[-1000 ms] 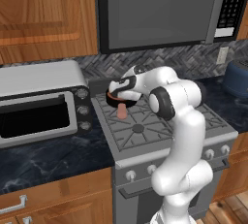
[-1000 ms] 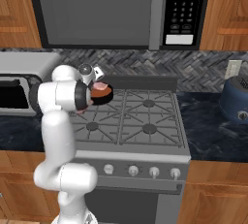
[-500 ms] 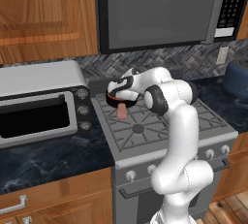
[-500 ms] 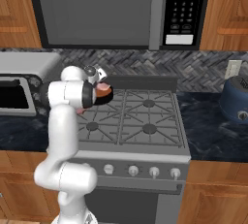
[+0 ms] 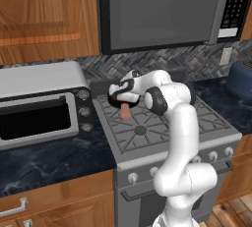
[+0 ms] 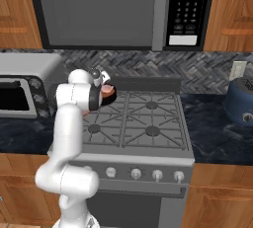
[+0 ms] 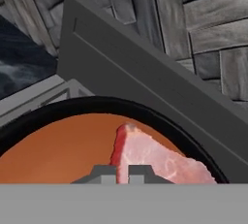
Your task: Retrieve the steak from the fridge and place it on the saucepan with marinade on the stove.
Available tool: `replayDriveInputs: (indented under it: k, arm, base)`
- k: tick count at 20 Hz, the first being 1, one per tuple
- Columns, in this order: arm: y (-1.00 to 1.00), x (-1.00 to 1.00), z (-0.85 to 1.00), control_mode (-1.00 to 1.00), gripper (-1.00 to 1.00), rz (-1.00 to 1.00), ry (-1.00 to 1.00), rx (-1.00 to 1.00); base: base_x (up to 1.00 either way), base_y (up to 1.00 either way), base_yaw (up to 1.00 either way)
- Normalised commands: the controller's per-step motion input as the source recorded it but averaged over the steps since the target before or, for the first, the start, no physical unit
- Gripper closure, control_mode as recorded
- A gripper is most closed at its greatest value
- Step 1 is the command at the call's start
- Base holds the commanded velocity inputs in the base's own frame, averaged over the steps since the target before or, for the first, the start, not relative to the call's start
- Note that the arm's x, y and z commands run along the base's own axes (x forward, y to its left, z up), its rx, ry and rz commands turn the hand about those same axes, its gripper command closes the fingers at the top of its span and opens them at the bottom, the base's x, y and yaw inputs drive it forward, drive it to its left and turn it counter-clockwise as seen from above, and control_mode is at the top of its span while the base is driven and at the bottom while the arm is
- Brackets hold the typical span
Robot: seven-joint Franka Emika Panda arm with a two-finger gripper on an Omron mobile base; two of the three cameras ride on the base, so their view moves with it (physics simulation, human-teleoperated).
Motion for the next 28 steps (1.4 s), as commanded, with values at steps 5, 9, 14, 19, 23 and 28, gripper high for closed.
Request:
replayDriveInputs:
  k: [5,9,14,19,23,28]
  arm:
    - [0.23,0.39,-0.04,-1.00,1.00,0.00,0.00,0.00]
    - [0.08,0.10,0.00,-1.00,-1.00,-0.01,0.00,0.00]
    - [0.04,-0.07,0.26,-1.00,-1.00,0.00,0.00,0.00]
    - [0.00,-0.56,0.97,-1.00,-1.00,-0.09,-0.03,0.00]
    - [-0.31,-1.00,0.32,-1.00,-1.00,-0.19,-0.01,0.02]
    - [-0.38,-1.00,-0.52,-1.00,-1.00,-0.13,0.00,0.00]
  base:
    - [0.00,0.00,0.00]
    - [0.00,0.00,0.00]
    - [0.00,0.00,0.00]
    - [0.00,0.00,0.00]
    - [0.00,0.00,0.00]
    - [0.00,0.00,0.00]
